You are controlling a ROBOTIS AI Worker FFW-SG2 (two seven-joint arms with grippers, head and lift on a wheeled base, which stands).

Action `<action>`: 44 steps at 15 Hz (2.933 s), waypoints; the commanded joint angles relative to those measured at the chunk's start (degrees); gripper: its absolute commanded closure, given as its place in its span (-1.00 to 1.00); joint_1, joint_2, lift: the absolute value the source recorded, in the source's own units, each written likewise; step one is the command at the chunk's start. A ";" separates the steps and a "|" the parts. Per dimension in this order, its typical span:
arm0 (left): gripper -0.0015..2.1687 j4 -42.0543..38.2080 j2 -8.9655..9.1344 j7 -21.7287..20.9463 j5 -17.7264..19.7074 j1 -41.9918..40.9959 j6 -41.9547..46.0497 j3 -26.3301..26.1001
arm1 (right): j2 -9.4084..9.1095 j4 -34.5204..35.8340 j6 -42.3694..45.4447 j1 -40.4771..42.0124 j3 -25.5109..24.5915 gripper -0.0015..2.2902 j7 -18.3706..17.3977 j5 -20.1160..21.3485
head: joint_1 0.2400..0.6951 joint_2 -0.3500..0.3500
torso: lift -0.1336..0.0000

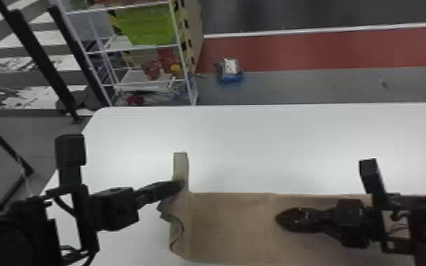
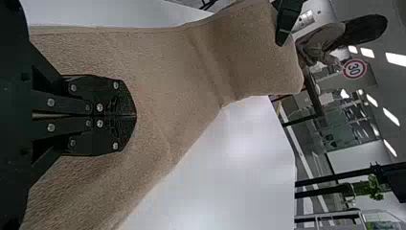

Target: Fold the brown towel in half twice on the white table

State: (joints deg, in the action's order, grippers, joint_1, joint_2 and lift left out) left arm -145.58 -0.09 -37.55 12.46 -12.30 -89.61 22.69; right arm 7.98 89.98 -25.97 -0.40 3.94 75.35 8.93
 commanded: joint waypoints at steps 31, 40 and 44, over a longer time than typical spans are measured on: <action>0.20 1.44 0.24 -1.21 1.87 1.58 -0.42 4.03 | 6.08 11.45 -10.03 4.62 -3.33 0.76 -0.55 7.33 | 1.00 0.32 | -0.85; 0.23 -1.11 0.24 -1.29 2.92 2.02 -0.42 4.03 | 2.04 4.94 -10.20 -0.21 3.26 0.76 -1.17 6.80 | 1.00 0.49 | -0.85; 0.23 -1.72 0.24 -1.29 3.71 2.02 -0.42 3.94 | -1.04 1.78 -10.20 -3.20 5.37 0.76 -1.69 6.89 | 1.00 0.62 | -0.85</action>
State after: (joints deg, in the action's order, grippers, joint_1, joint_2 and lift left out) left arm -147.25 -0.09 -38.85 16.01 -10.28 -89.61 26.67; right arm 8.07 92.65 -36.02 -2.63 8.75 73.62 15.78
